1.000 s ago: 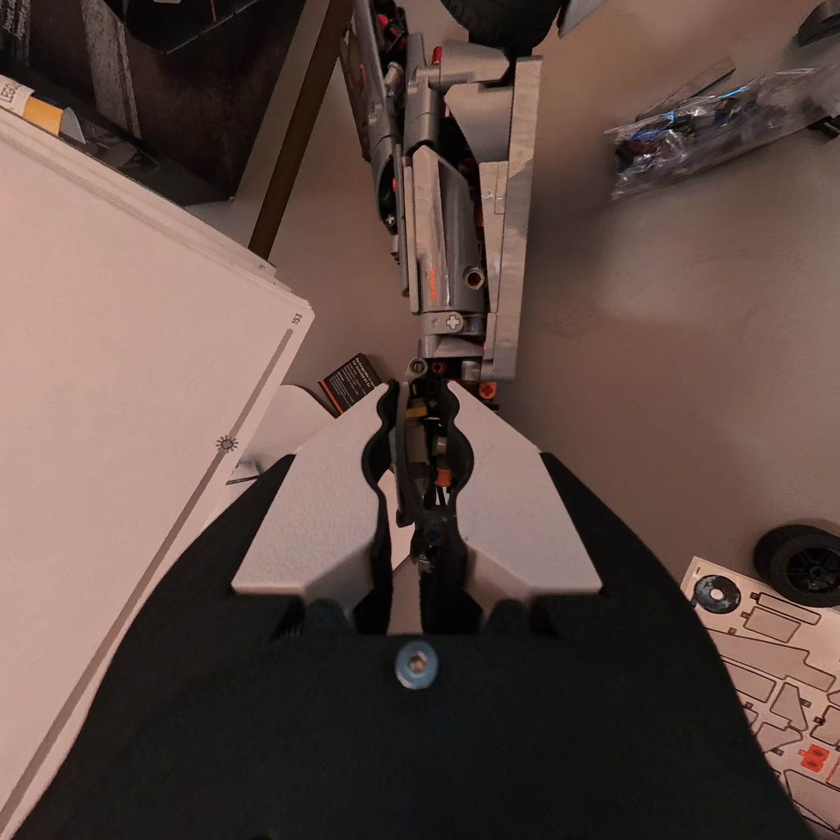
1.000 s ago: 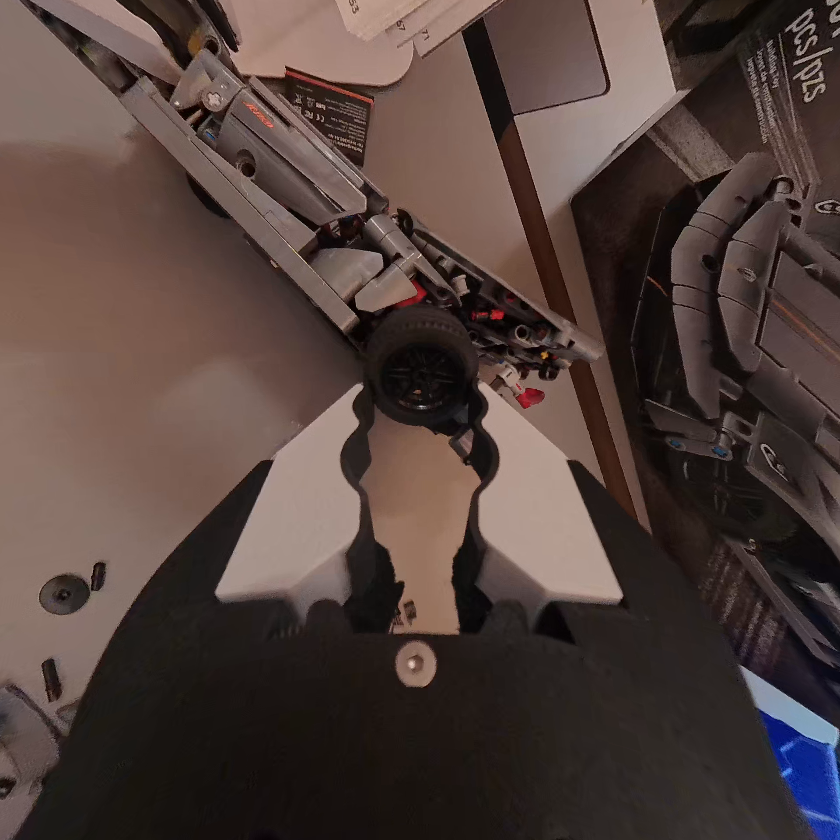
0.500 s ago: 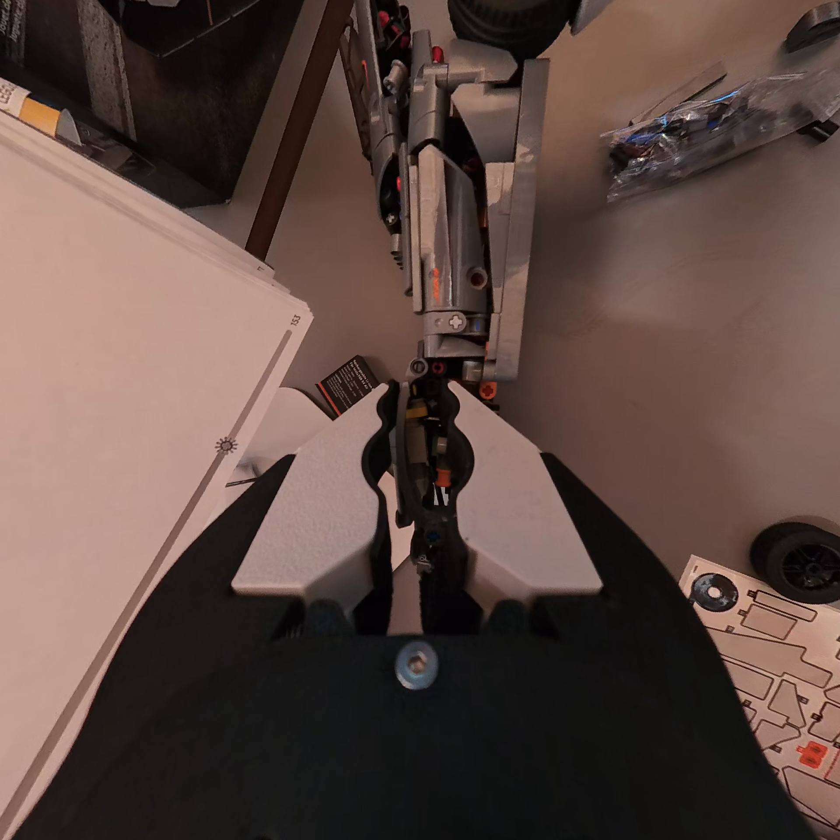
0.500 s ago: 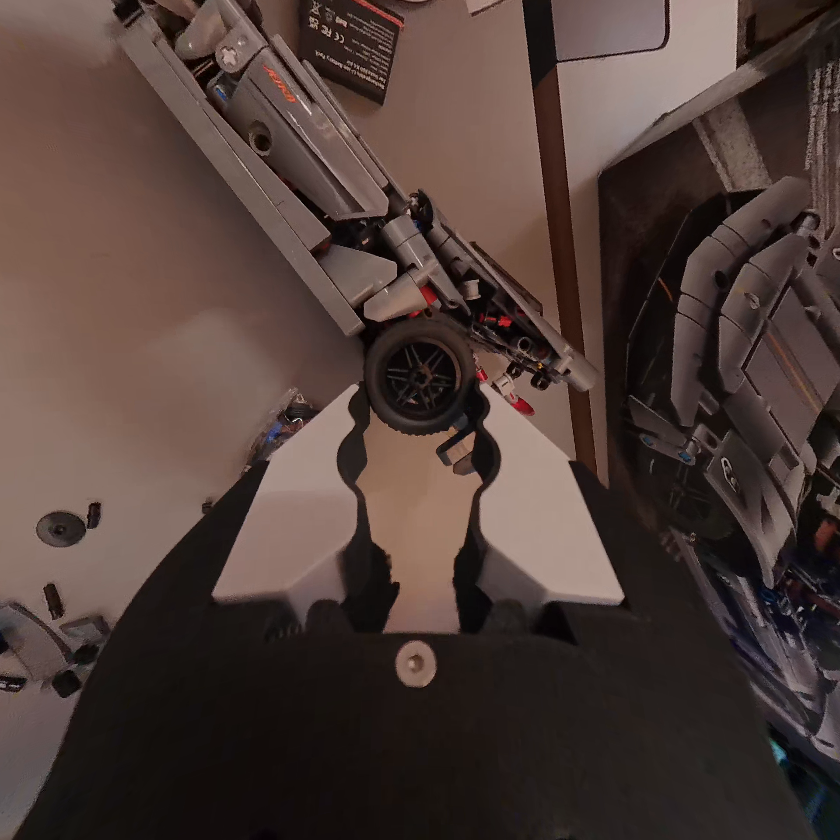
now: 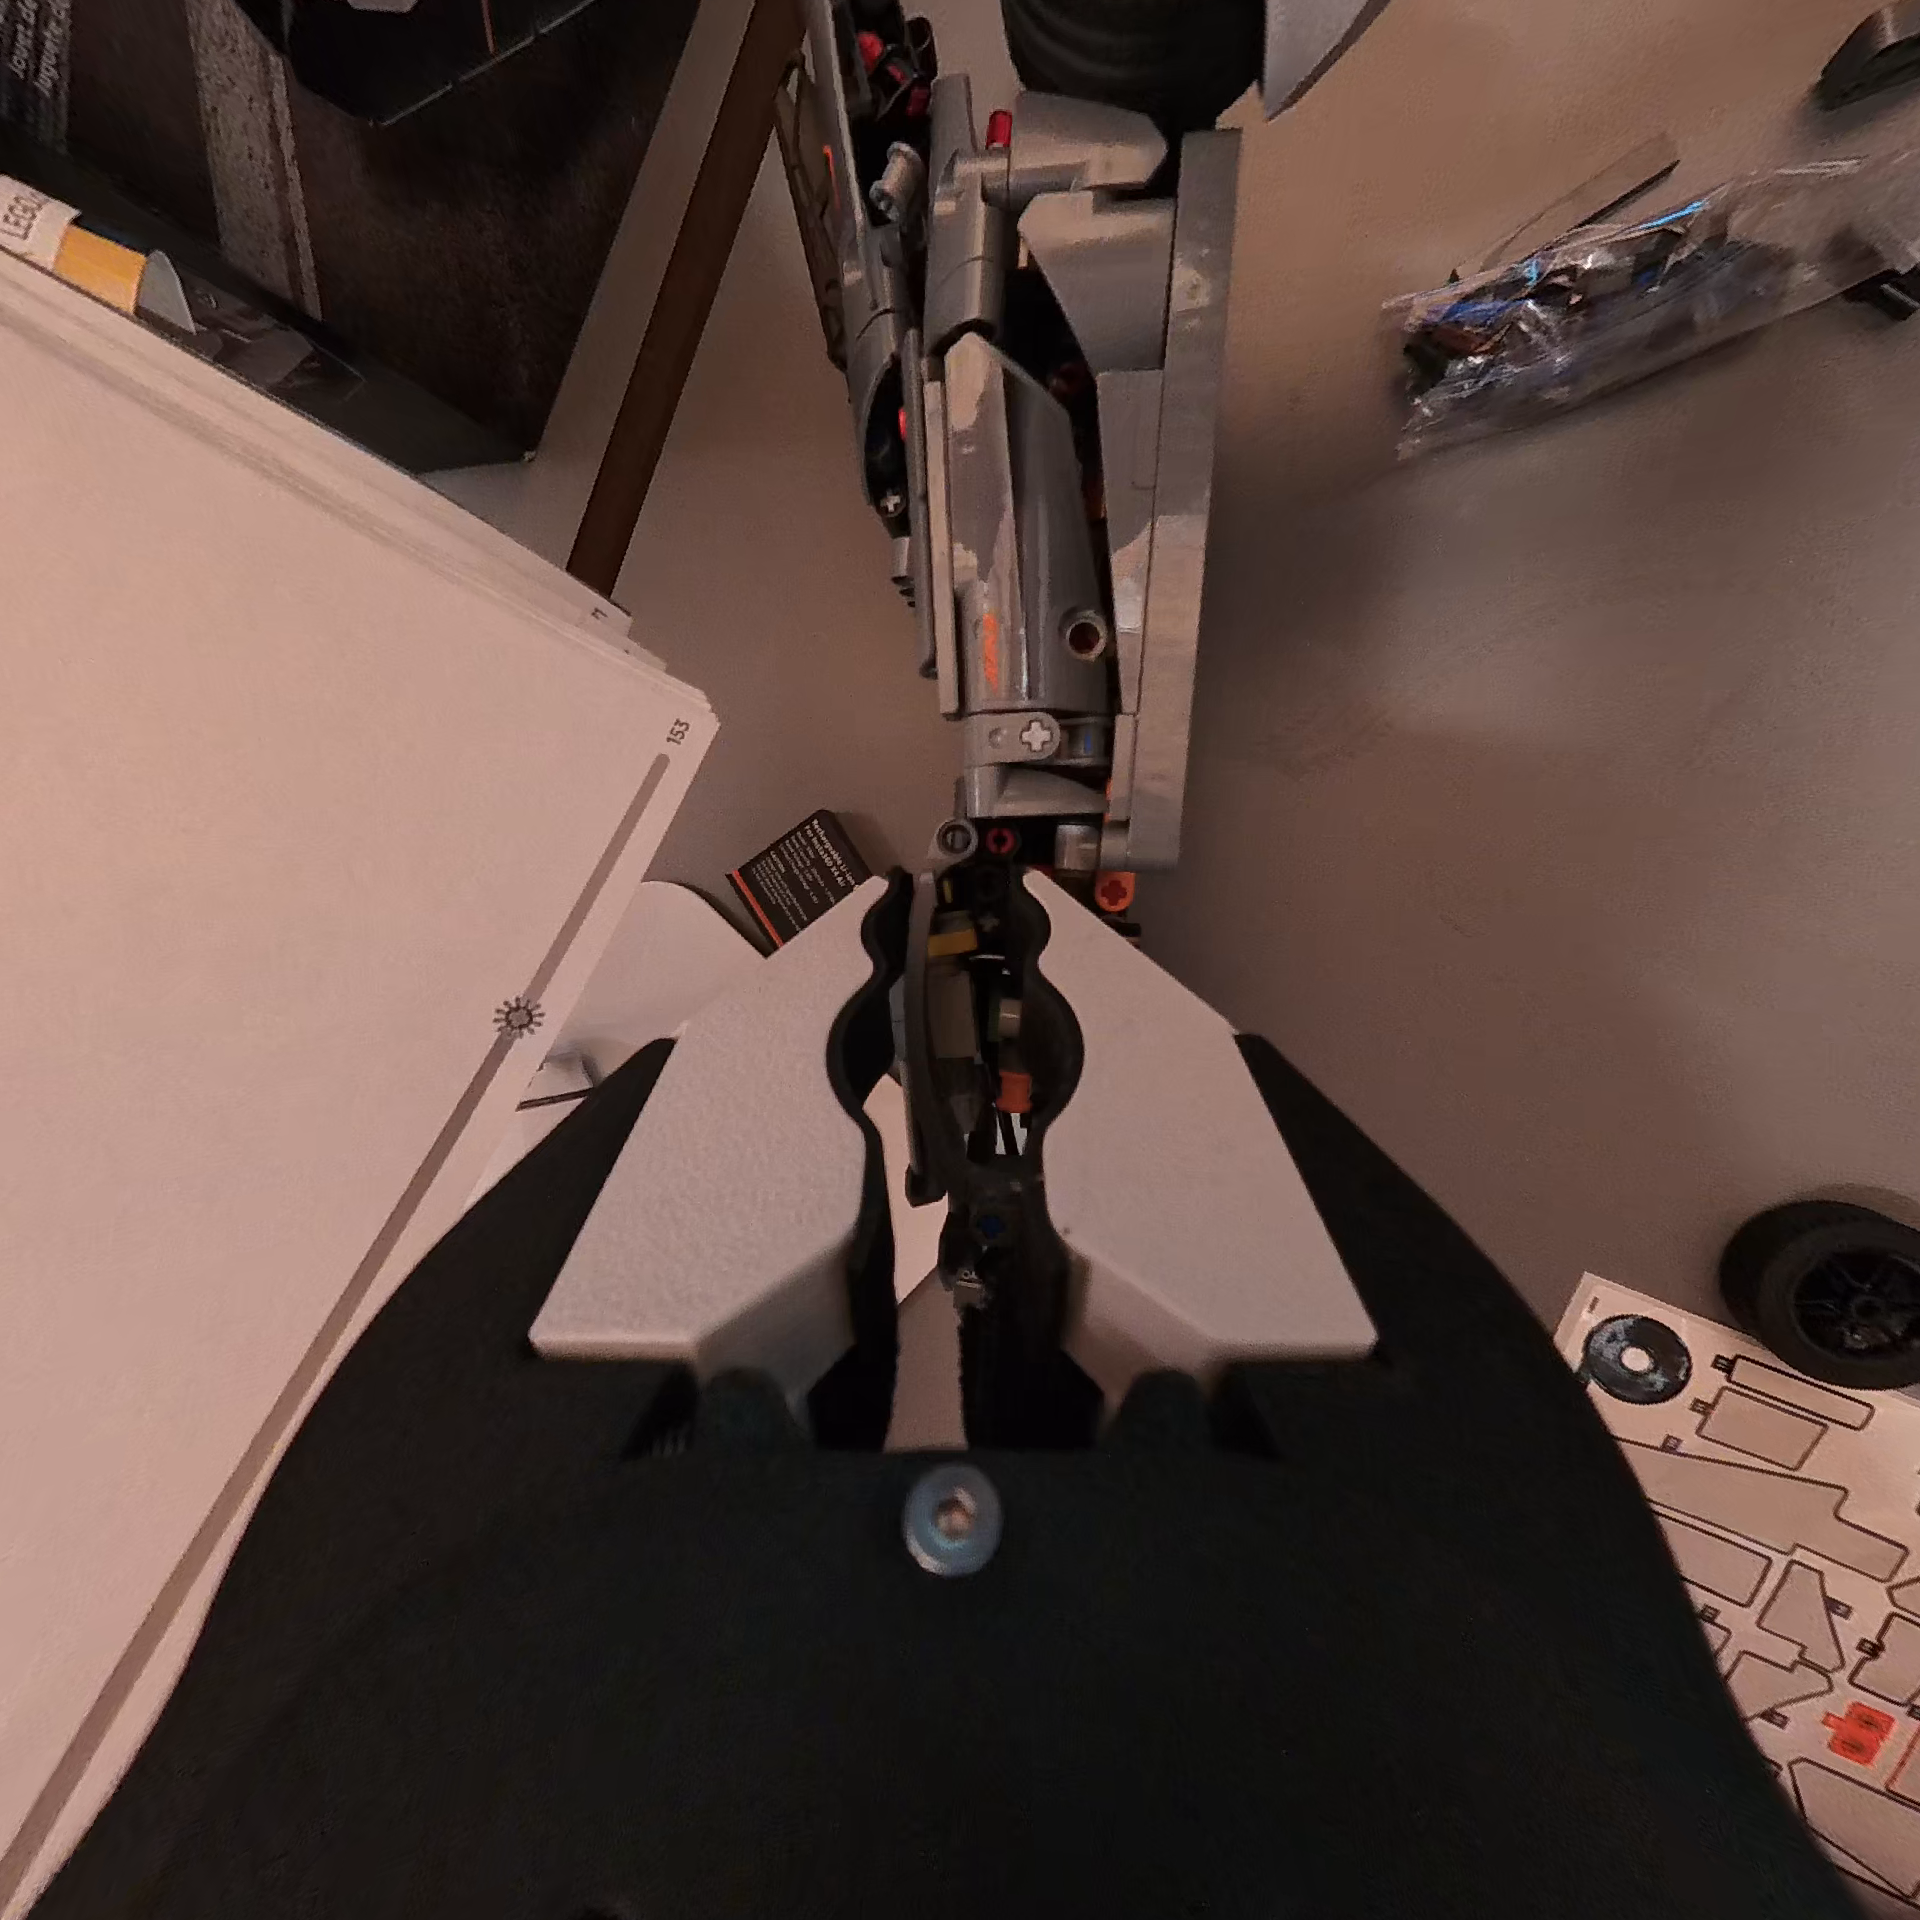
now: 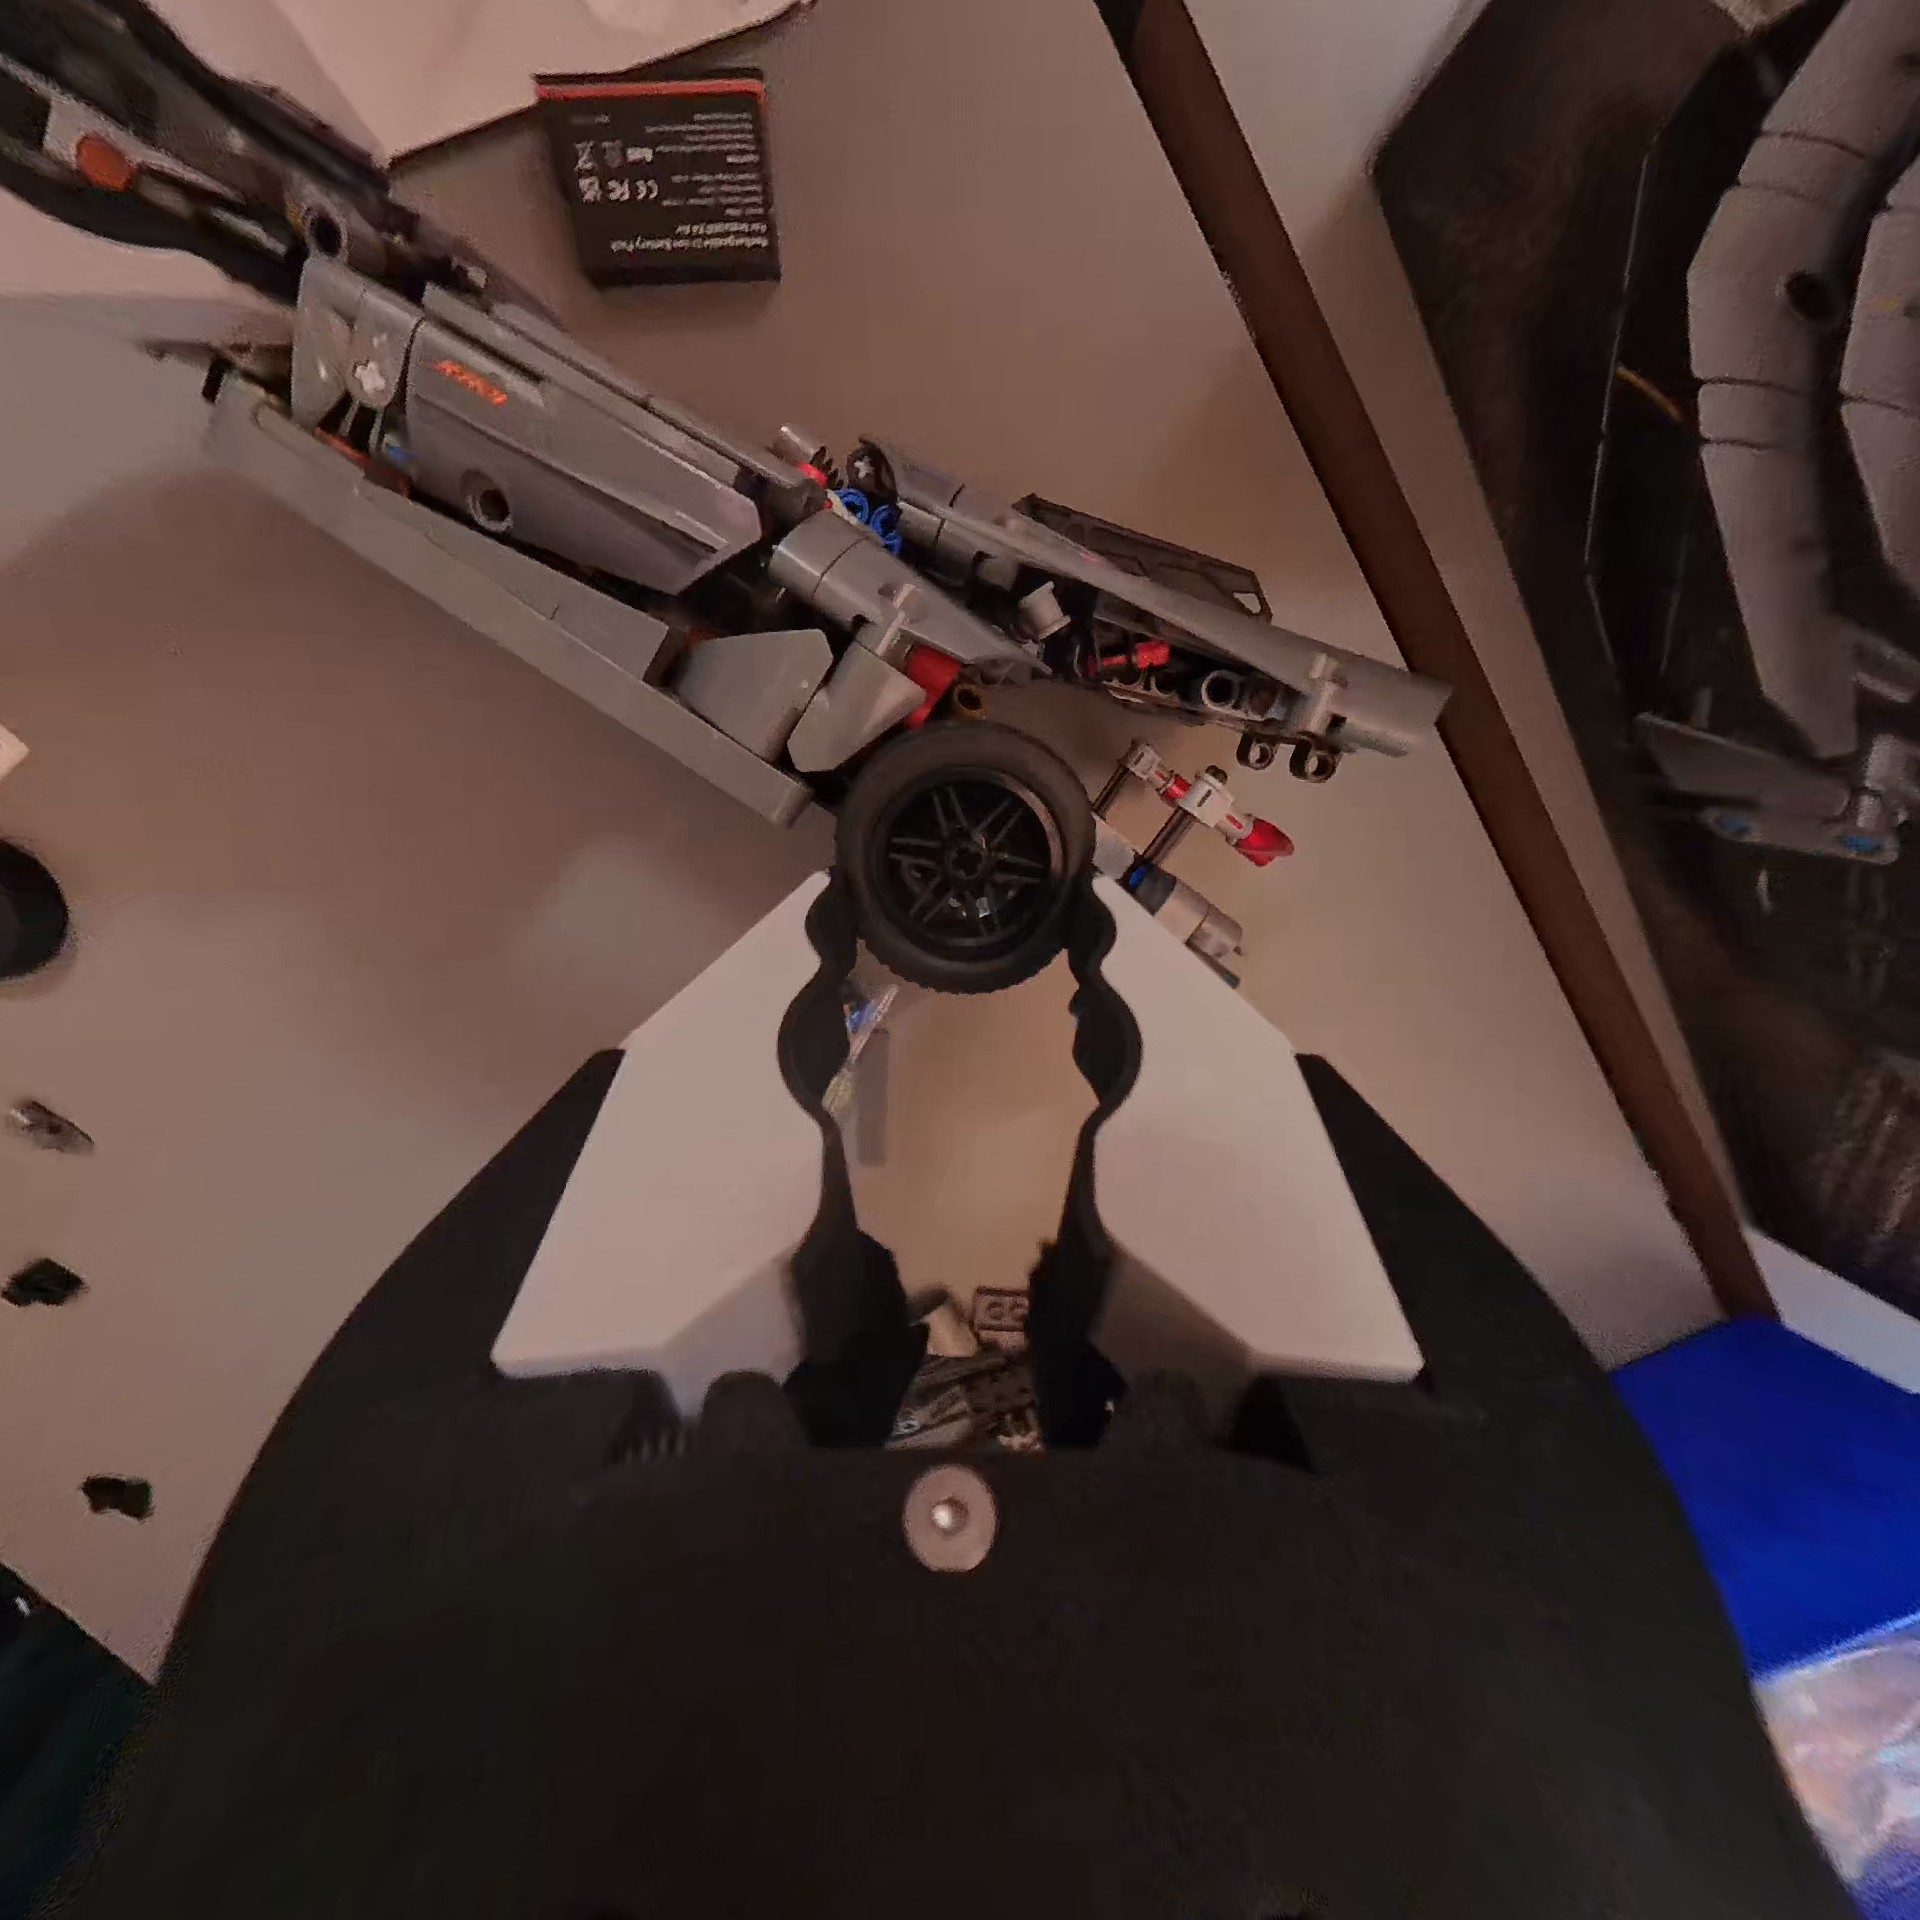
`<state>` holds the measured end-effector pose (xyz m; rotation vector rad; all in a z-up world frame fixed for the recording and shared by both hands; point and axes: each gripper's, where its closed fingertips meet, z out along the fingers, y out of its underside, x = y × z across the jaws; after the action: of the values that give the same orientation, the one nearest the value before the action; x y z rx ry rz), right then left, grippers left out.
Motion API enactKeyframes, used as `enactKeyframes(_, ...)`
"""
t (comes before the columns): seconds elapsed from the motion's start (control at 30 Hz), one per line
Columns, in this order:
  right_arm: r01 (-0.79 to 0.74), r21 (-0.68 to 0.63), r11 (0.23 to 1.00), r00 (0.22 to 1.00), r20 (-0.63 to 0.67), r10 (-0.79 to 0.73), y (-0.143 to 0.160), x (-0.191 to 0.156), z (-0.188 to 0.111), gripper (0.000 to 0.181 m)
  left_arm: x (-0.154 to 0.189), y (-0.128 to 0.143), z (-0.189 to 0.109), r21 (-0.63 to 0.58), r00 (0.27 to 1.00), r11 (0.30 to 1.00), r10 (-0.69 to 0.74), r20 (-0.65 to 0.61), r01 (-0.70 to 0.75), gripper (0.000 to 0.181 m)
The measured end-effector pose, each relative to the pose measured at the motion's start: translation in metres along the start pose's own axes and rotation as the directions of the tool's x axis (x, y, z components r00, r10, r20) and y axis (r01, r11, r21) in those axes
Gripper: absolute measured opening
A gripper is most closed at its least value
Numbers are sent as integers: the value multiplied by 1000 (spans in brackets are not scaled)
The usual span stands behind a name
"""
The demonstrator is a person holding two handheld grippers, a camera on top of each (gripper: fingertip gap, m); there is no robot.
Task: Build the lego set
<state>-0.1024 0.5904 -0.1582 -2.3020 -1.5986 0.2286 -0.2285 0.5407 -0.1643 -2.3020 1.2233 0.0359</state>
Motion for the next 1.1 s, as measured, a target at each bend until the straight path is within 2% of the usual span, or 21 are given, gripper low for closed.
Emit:
enactKeyframes(0.1, -19, 0, 1000, 999, -26, 19, -1, 1, 0, 42, 0, 0, 0, -2, 1000, 1000, -2, 4, 2, 16)
enactKeyframes(0.4, 112, -29, 993, 992, -52, -114, 2, 2, -5, 52, 0, -1, 0, 4, 1000, 1000, 1, -3, -1, 16)
enactKeyframes(0.77, 152, -23, 988, 988, 11, -152, -10, 6, -20, 61, 1, -1, 0, 8, 1000, 1000, -2, -8, 2, 15)
enactKeyframes(0.93, 297, -57, 953, 953, -38, -300, -17, 2, -19, 62, 1, -1, 0, 8, 1000, 1000, -2, -11, 2, 15)
enactKeyframes(1.03, 434, -109, 894, 891, -93, -444, -20, 3, -15, 56, 1, -1, 0, 9, 1000, 1000, -2, -12, 2, 15)
enactKeyframes(1.1, 497, -138, 856, 856, -84, -511, -19, 1, -11, 52, 1, -1, 0, 8, 1000, 1000, -3, -9, 3, 15)
